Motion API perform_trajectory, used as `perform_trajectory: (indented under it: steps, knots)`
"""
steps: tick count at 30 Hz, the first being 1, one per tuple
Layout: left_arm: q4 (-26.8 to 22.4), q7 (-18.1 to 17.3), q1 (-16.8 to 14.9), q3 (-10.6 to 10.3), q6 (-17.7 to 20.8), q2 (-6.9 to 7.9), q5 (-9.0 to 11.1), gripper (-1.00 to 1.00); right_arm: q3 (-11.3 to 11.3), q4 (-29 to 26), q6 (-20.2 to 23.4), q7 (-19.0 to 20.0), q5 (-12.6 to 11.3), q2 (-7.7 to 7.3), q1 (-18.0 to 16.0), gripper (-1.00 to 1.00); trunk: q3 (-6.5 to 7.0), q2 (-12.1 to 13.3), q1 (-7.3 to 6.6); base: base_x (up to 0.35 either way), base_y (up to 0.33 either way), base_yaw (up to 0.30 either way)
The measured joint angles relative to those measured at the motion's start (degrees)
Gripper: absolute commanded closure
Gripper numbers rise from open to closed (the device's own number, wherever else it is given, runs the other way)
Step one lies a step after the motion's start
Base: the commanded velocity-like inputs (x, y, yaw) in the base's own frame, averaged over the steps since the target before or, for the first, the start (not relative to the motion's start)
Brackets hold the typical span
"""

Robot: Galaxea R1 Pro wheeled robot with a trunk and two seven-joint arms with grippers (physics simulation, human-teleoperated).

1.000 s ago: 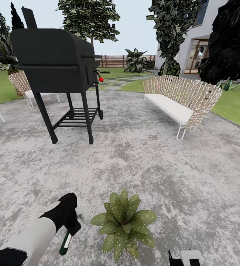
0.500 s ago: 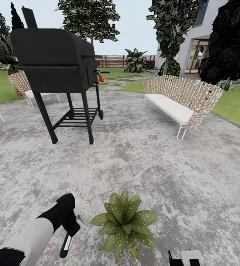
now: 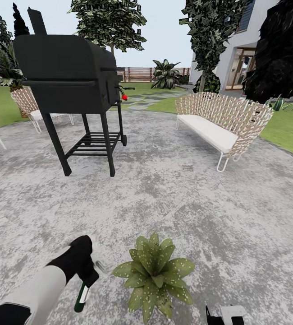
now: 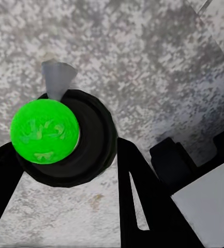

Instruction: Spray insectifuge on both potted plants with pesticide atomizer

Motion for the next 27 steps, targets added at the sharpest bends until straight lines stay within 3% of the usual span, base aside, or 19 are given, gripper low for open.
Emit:
perform_trajectory:
  steps: [3, 7, 10, 20, 27]
  knots:
    - [0.1, 0.0, 0.0, 0.0, 0.0, 0.63, 0.1, 1.0, 0.0, 0.0, 0.0, 0.0, 0.0, 0.0, 0.0, -1.0, 0.0, 0.0, 0.0, 0.0, 0.0, 0.0]
    - [-0.2, 0.1, 0.0, 0.1, 0.1, -0.07, 0.3, 1.0, 0.0, 0.0, 0.0, 0.0, 0.0, -0.02, 0.0, -1.0, 0.0, 0.0, 0.0, 0.0, 0.0, 0.0]
    - [-3.1, 0.2, -0.1, 0.1, 0.1, -0.8, 0.3, 1.0, 0.0, 0.0, 0.0, 0.0, 0.0, -0.01, 0.0, -1.0, 0.0, 0.0, -0.01, 0.092, 0.0, 0.0]
    - [-4.2, 0.2, -0.1, 0.1, 0.3, -0.7, 0.1, 1.0, 0.0, 0.0, 0.0, 0.0, 0.0, 0.05, 0.0, -1.0, 0.0, 0.0, 0.0, 0.02, -0.005, 0.0]
    - [-4.2, 0.2, -0.1, 0.1, 0.3, -0.81, 0.2, 1.0, 0.0, 0.0, 0.0, -0.1, 0.0, 0.05, 0.0, -1.0, 0.0, 0.0, 0.02, -0.151, -0.19, 0.116]
